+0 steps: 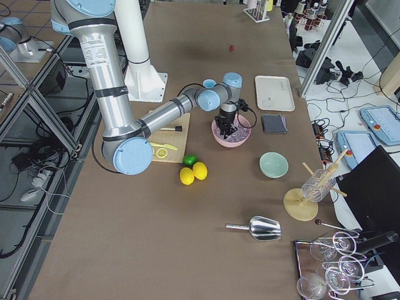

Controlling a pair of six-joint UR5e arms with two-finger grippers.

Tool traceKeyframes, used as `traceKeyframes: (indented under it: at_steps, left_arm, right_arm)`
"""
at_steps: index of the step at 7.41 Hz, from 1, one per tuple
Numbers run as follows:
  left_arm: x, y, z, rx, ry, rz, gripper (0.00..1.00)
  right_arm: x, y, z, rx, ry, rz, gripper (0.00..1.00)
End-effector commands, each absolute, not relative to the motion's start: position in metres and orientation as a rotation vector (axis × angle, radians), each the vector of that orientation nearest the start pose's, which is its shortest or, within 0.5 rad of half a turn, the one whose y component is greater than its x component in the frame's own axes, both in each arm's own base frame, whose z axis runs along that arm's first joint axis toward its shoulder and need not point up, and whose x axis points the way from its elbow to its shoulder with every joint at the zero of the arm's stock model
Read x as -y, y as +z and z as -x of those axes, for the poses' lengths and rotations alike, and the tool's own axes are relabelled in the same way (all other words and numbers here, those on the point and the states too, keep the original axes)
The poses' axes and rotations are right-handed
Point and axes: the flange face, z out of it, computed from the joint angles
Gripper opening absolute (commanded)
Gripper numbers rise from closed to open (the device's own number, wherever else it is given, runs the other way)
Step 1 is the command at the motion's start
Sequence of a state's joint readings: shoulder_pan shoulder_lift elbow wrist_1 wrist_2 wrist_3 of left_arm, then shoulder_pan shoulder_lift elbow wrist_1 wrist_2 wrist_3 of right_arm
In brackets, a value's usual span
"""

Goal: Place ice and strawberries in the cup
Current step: 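Return the right gripper to the pink bowl and grasp another ice cube, then move the ice cube over the blue cup and release it with the right gripper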

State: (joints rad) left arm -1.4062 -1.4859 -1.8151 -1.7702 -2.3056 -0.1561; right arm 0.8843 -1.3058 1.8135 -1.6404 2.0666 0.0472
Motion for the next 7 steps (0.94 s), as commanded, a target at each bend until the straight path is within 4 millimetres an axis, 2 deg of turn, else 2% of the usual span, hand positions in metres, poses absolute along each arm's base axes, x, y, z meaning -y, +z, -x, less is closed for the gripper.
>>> traceKeyframes:
  at_steps: [1,2,3,4,5,7]
  left_arm:
    - [0.475,0.557,-0.011,-0.778,0.118,-0.215,0.97]
    - [0.473,0.557,-0.012,-0.779,0.119,-0.213,0.97]
    - [0.473,0.559,-0.012,-0.779,0.118,-0.21,0.97]
    - [0.473,0.559,-0.012,-0.779,0.118,-0.209,0.97]
    - [0.473,0.56,-0.012,-0.779,0.118,-0.207,0.97]
    - [0.473,0.561,-0.012,-0.779,0.118,-0.207,0.97]
  right_arm:
    - [0.518,0.368,0.303,0.711,-0.692,-0.269,0.0]
    - [0.519,0.333,0.317,0.749,-0.613,-0.274,0.0]
    - [0.511,0.295,0.346,0.797,-0.548,-0.26,0.0]
    - [0.492,0.251,0.389,0.857,-0.448,-0.216,0.0]
    - [0.472,0.215,0.425,0.891,-0.378,-0.184,0.0]
    - [0.436,0.186,0.478,0.886,-0.304,-0.173,0.0]
